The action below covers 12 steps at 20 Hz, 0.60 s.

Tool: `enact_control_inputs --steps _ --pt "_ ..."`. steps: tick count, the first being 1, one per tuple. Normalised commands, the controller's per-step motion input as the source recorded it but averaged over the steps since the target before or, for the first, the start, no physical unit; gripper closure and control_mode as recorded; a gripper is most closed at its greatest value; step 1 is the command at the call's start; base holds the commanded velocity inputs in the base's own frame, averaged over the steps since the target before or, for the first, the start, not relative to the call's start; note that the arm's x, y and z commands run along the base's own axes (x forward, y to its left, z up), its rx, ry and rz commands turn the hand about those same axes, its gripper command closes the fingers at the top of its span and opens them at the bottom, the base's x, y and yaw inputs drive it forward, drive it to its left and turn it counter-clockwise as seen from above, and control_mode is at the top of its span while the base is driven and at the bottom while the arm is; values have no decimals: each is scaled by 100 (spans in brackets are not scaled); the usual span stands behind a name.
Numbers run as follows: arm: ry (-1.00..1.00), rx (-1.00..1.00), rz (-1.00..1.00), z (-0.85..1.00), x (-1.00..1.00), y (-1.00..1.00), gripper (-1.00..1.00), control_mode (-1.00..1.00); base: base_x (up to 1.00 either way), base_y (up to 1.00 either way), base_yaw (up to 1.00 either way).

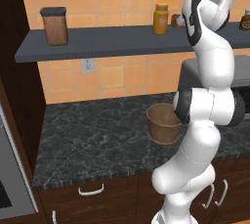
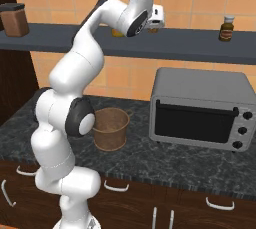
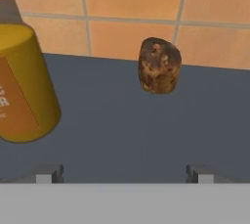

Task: Open the cabinet, pick up the bread from the cabinet and place it in the basket. Then move the basket to the dining counter.

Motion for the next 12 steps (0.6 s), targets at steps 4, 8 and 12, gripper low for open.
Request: enact_control_inputs --steps 4,8,12 --pt "-4 0 2 -17 11 0 -100 -100 0 0 0" --pt "-4 0 0 -9 19 0 -100 -100 0 0 0" --pt "-1 0 0 -5 8 0 -100 100 26 -24 0"
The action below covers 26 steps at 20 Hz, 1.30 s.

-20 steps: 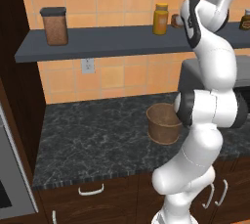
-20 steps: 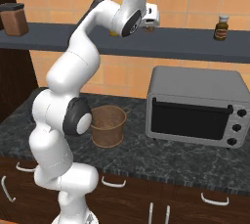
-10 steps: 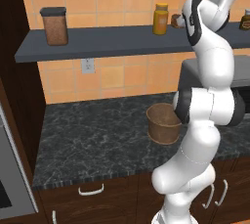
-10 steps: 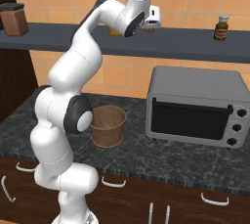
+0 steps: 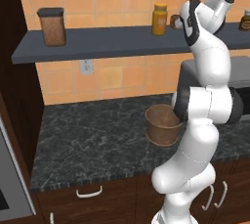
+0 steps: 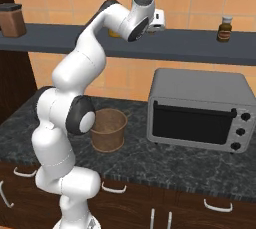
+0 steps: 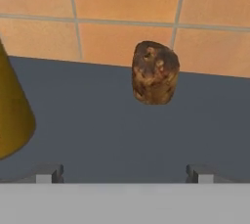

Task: Open the cabinet, pick up the bread from the cabinet and place it in the basket. Then move the basket to the dining counter.

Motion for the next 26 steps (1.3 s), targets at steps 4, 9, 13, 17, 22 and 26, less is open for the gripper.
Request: enact_control_inputs --steps 4,9,13,17,22,26 --pt "0 0 0 0 0 0 -100 100 52 -43 0" --pt "0 0 0 0 0 0 -100 100 56 4 0" --pt "0 0 0 0 0 0 -100 100 76 13 3" --pt "0 0 8 3 31 31 -100 -100 0 0 0" --pt "0 0 3 0 42 7 -100 -100 0 0 0" --pt "0 0 0 0 50 -5 -100 -100 0 0 0"
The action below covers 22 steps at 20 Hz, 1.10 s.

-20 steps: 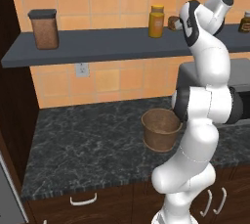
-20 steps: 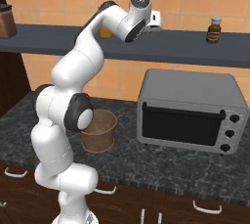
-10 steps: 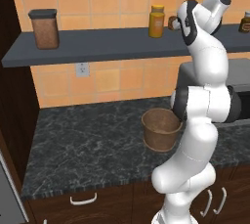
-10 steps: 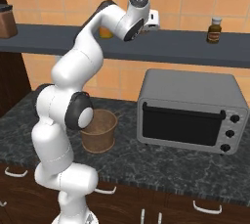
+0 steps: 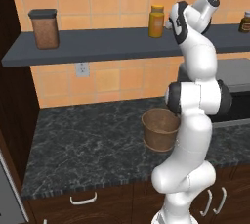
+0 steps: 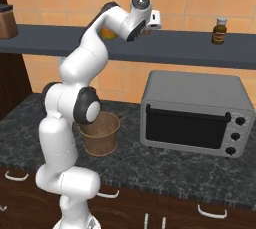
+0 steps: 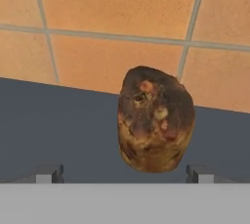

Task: Open the cabinet, pick up the bread from the cabinet and place it in the basket. Then move the basket to the dining counter.

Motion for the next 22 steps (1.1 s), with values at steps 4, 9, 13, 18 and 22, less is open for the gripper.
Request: enact_control_inputs --steps 4,9,13,18,22 --pt "0 0 0 0 49 -9 -100 -100 0 0 0" --pt "0 0 0 6 40 -22 -100 -100 0 0 0" --pt "0 0 1 0 36 0 -100 -100 0 0 0" --pt "0 0 4 0 46 0 100 -100 0 0 0" --pt "8 -2 2 -45 -2 0 100 -100 0 0 0"
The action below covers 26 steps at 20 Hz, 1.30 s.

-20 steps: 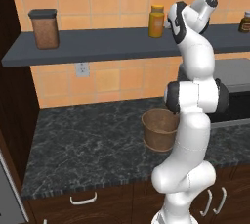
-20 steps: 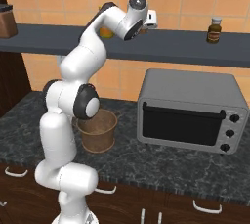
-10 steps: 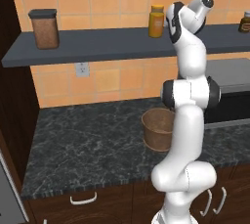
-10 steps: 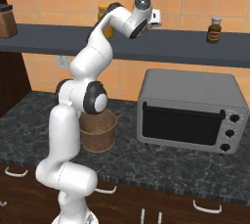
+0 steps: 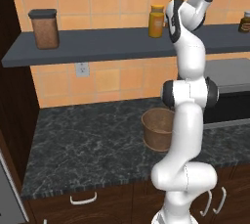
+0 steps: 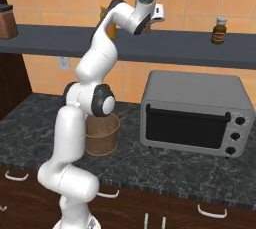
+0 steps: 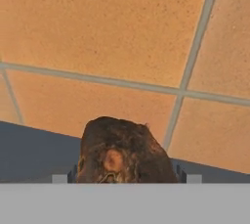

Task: Open the cabinet, pick up the bread from the cabinet and place it in the basket. Then move the basket to the dining counter.

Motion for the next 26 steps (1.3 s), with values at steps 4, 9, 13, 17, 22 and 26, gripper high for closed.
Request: enact_control_inputs --steps 4,9,13,17,22,26 --pt "27 -3 4 -91 0 0 100 -100 0 0 0" --pt "-6 2 6 -33 -26 0 100 -100 0 0 0" --pt "0 5 4 0 -70 -13 100 -100 0 0 0" --pt "-20 9 1 3 -100 -20 100 -100 0 0 0" --pt "-16 5 0 46 -100 -9 100 -100 0 0 0" --pt "1 0 0 37 -100 0 100 -100 0 0 0"
